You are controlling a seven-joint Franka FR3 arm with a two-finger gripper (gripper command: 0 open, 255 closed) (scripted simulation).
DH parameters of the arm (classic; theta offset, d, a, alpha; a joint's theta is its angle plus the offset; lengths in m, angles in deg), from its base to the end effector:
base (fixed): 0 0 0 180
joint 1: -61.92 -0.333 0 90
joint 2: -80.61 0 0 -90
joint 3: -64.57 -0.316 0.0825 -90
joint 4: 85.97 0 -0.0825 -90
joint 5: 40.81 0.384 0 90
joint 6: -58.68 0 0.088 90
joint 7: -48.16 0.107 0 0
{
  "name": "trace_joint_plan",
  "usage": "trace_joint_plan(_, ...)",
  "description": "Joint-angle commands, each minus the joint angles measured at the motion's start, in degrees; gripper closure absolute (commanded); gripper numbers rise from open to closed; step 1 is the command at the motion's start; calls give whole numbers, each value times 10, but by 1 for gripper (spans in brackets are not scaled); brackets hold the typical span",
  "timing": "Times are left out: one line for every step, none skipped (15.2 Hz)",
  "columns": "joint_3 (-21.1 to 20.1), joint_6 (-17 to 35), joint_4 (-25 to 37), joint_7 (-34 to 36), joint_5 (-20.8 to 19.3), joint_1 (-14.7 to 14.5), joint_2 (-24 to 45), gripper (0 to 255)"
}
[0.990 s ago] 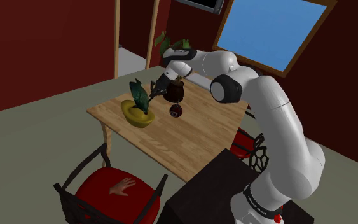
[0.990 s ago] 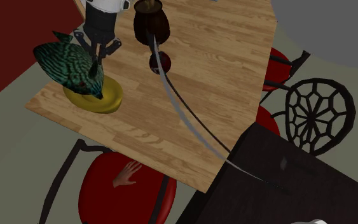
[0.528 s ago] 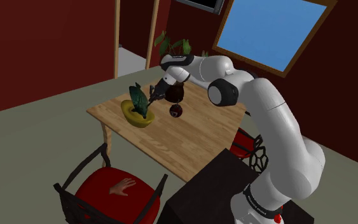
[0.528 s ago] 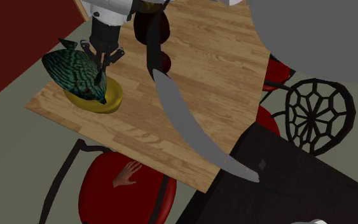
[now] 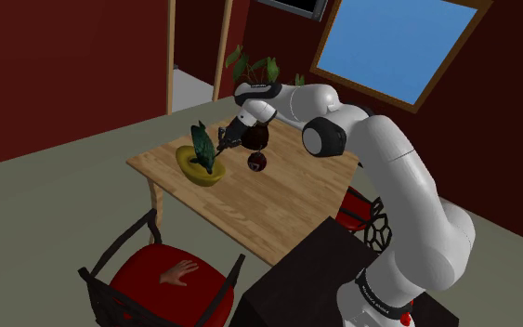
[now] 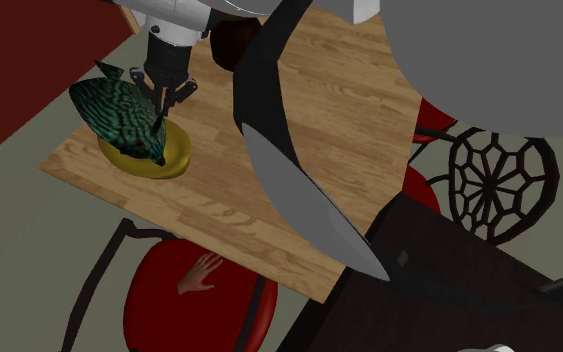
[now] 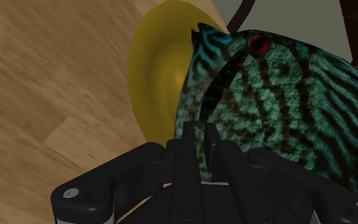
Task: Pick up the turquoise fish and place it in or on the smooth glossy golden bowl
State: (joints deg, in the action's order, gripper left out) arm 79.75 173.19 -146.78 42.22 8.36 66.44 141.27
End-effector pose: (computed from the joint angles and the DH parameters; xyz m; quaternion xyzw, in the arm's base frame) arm 0.7598 -0.1483 0.1918 -0.9325 0.2471 -0.0156 0.2629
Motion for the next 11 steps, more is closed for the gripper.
trace_joint_plan(0,0,-1,0,0,0,1,255)
trace_joint_plan(0,0,0,0,0,0,1,0)
trace_joint_plan(0,0,-1,-1,0,0,1,0)
trace_joint_plan(0,0,-1,-1,0,0,0,0)
trace_joint_plan(0,0,-1,-1,0,0,0,0)
trace_joint_plan(0,0,-1,-1,0,0,0,0)
trace_joint_plan(0,0,-1,0,0,0,1,0)
trace_joint_plan(3,-9,-6,-1,-3,3,-12,0)
trace_joint_plan(6,-18,-11,-1,-5,6,-23,0)
trace_joint_plan(9,-28,-14,-1,-8,10,-34,0)
trace_joint_plan(12,-36,-16,-1,-11,13,-42,0)
